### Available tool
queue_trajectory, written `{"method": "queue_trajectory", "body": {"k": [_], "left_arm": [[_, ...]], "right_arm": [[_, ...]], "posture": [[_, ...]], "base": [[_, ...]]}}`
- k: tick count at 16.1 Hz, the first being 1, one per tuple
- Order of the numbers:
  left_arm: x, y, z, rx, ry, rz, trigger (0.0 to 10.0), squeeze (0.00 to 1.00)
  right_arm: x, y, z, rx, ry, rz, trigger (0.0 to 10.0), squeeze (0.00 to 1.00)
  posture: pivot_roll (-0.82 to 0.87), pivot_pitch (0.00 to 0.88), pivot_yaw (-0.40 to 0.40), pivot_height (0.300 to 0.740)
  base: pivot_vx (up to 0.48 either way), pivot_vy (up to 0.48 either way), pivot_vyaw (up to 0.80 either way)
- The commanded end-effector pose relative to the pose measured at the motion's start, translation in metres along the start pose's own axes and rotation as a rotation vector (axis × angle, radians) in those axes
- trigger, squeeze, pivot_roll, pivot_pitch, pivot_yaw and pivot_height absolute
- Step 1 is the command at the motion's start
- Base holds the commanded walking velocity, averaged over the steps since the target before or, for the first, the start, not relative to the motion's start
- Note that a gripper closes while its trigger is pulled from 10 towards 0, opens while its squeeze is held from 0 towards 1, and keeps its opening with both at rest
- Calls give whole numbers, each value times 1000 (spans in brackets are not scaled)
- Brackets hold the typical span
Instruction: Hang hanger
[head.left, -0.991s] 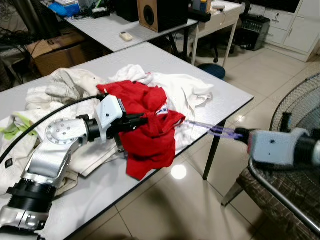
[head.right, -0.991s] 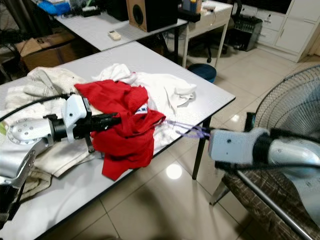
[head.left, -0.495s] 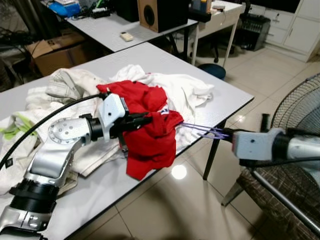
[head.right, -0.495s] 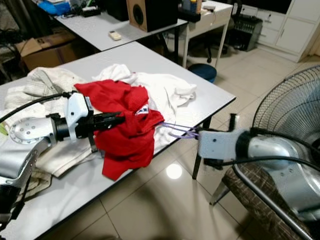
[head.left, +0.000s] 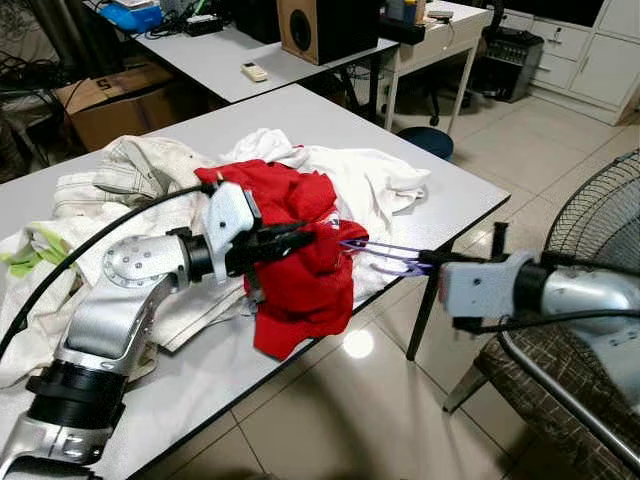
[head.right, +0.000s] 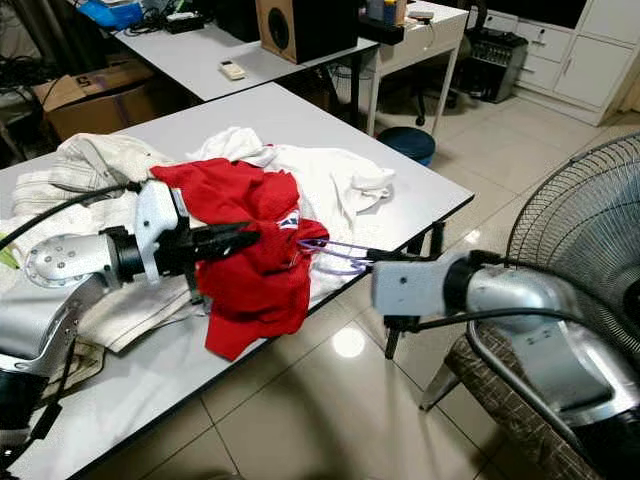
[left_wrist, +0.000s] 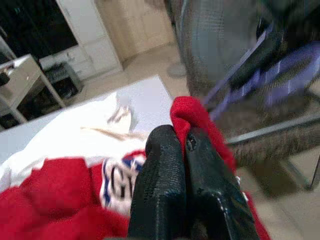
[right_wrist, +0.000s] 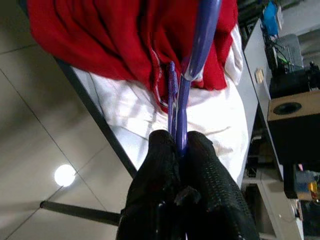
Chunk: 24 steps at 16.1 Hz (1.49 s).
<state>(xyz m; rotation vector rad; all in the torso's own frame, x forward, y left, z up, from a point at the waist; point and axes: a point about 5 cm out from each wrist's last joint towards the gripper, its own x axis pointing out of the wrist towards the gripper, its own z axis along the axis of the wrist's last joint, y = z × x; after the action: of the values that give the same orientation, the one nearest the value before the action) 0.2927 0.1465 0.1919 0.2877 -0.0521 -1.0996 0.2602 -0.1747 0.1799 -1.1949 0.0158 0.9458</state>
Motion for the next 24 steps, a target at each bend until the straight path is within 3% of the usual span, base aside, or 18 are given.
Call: {"method": "queue_trajectory", "body": {"k": [1, 5, 10, 13, 16, 17, 18, 20, 22, 23, 24], "left_arm": [[-1, 3, 14, 4, -61, 11, 0, 0], [6, 0, 39, -71, -225, -5, 0, 0], [7, 12, 41, -85, -239, 101, 0, 0], [10, -2, 42, -111, -227, -11, 0, 0], [8, -17, 34, -109, -152, -113, 0, 0], [7, -18, 33, -104, -140, -121, 0, 0], [6, -19, 32, -87, -117, -124, 0, 0], [5, -14, 36, -50, -126, -72, 0, 0], [7, -10, 42, -15, -166, -20, 0, 0], [8, -9, 43, -8, -173, -9, 0, 0], [10, -9, 46, 6, -196, 7, 0, 0]], "right_arm": [[3, 7, 2, 5, -13, 14, 10000, 0], [-2, 6, 1, 10, -3, -58, 10000, 0], [-14, 13, 7, -11, -17, -75, 10000, 0], [-13, -2, -3, 141, 10, -302, 10000, 0], [-11, 3, -13, 449, -53, -480, 10000, 0], [-10, 5, -13, 473, -58, -482, 10000, 0], [-5, 19, -13, 614, -108, -437, 10000, 0], [1, 35, -14, 776, -148, -384, 10000, 0], [3, 27, -14, 1012, -252, -439, 10000, 0], [4, 27, -14, 1076, -265, -437, 10000, 0], [6, 36, -15, 1101, -227, -342, 10000, 0]], "posture": [[-174, 0, 62, 740], [-171, 0, 62, 740], [-179, 1, 69, 740], [-177, 1, 75, 740], [-168, 1, 75, 740], [-163, 0, 73, 740], [-163, 0, 73, 740], [-160, 0, 62, 740], [-162, 0, 59, 740], [-162, 0, 59, 740], [-160, 0, 51, 740]], "base": [[0, 0, 0], [0, 0, 0], [0, 0, 0], [0, 0, 0], [0, 0, 0], [0, 0, 0], [0, 0, 0], [0, 0, 0], [0, 0, 0], [0, 0, 0], [0, 0, 0]]}}
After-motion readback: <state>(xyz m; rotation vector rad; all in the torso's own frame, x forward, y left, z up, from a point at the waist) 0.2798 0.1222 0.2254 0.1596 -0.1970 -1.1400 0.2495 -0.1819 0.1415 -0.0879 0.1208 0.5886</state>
